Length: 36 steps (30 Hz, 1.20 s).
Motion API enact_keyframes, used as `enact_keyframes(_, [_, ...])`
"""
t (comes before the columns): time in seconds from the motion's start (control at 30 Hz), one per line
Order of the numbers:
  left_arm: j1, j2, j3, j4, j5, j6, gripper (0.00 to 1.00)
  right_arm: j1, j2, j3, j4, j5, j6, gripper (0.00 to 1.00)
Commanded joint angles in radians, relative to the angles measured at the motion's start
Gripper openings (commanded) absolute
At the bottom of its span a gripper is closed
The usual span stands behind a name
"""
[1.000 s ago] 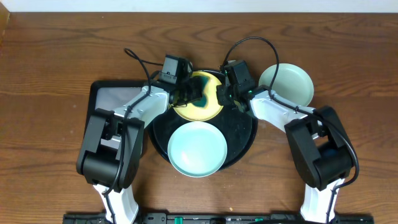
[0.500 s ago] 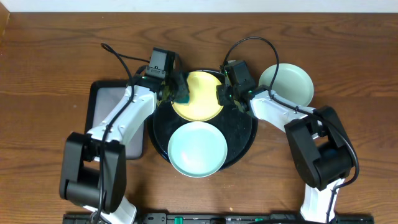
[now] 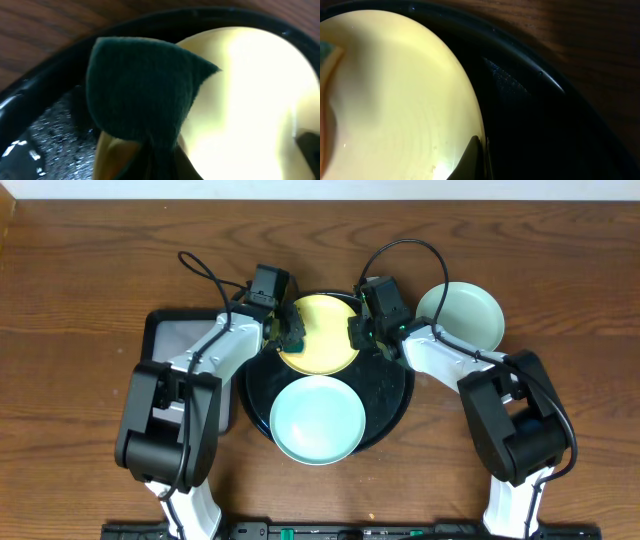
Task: Clean dirty plates on tray and stack at the side
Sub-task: 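Scrub the yellow plate with the sponge while the right gripper holds it, then lift the sponge away and return the left gripper over the sponge tray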
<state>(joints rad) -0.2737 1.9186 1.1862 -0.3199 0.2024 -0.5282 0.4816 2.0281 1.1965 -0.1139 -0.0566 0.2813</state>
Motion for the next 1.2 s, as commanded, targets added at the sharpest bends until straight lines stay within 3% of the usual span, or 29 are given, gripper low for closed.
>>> enact_keyframes(0.0, [-0.007, 0.049, -0.010, 0.011, 0.171, -0.033, 0.08, 0.005, 0.025, -0.003, -0.010, 0.000, -0.005, 0.01])
enact_keyframes(0.43, [-0.024, 0.034, 0.012, 0.097, 0.443, -0.035, 0.07, 0.005, 0.025, -0.003, -0.009, 0.000, -0.005, 0.01])
enact_keyframes(0.57, [-0.024, -0.038, 0.029, 0.091, 0.435, -0.035, 0.07, 0.005, 0.025, -0.003, -0.010, 0.000, -0.005, 0.01])
enact_keyframes(0.73, [-0.024, -0.194, 0.028, -0.005, 0.186, -0.031, 0.07, 0.005, 0.025, -0.003, -0.010, 0.000, -0.005, 0.02])
enact_keyframes(0.9, [-0.012, -0.359, 0.029, -0.183, -0.138, 0.022, 0.07, 0.005, 0.025, -0.003, -0.009, 0.000, -0.005, 0.21])
enact_keyframes(1.17, [0.100, -0.509, 0.028, -0.479, -0.456, 0.109, 0.08, 0.005, 0.026, -0.004, -0.002, 0.000, -0.005, 0.24])
